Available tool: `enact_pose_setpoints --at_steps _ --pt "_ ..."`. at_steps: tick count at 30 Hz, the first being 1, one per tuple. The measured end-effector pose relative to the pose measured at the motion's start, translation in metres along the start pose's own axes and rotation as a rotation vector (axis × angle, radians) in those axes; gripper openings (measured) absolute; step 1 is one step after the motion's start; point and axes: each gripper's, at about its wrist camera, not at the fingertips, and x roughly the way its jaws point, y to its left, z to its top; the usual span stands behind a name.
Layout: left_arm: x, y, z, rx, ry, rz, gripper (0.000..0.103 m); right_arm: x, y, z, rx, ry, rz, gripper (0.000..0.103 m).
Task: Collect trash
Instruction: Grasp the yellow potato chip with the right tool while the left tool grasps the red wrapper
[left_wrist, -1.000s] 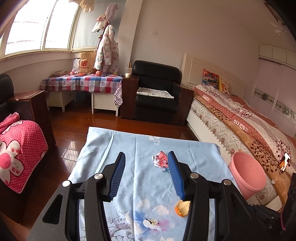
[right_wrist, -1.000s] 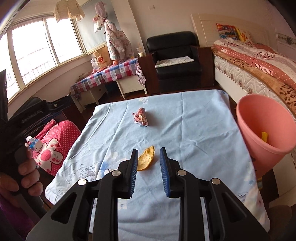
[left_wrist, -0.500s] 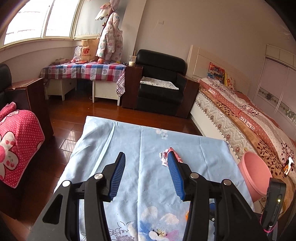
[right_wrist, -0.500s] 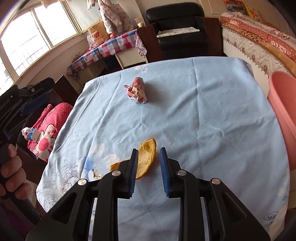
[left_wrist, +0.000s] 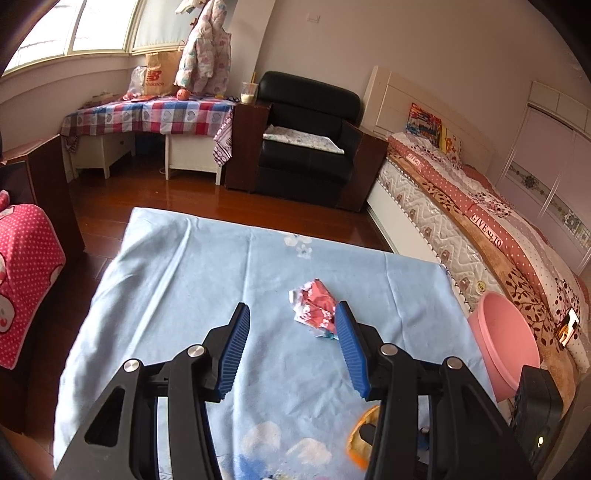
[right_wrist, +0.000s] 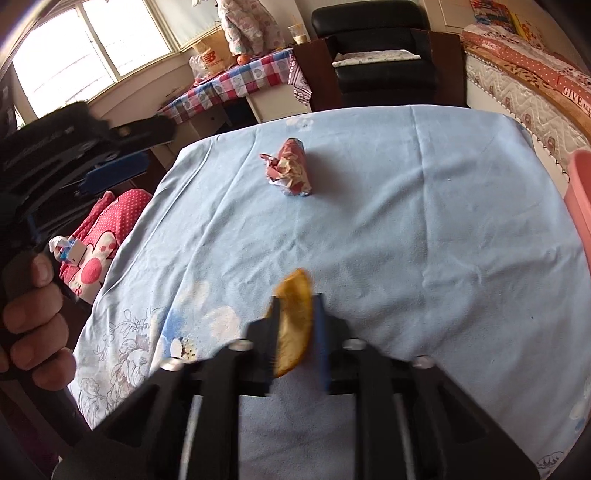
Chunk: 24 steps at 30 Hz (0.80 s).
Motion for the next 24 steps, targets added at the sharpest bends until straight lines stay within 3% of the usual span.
enact_pose_setpoints --at_steps 8,12,19,24 --pt "0.040 -0.029 -0.003 0.025 0.070 -0.007 0.051 -0.041 -0.020 -0.003 0.018 -0.104 0.007 0.004" --pt "0.064 -0.040 -0.008 0.029 0.101 0.024 0.051 -0.060 -0.039 -0.002 0.054 -0.149 -0.012 0.004" --pt "0.091 -0.045 -0.015 0.018 0.137 0.077 0.050 -0.064 -0.063 -0.002 0.116 -0.164 -0.026 0.004" --pt "0.099 -0.040 -0.017 0.018 0.146 0.104 0.041 -0.059 -0.069 -0.003 0.133 -0.157 -0.021 0.004"
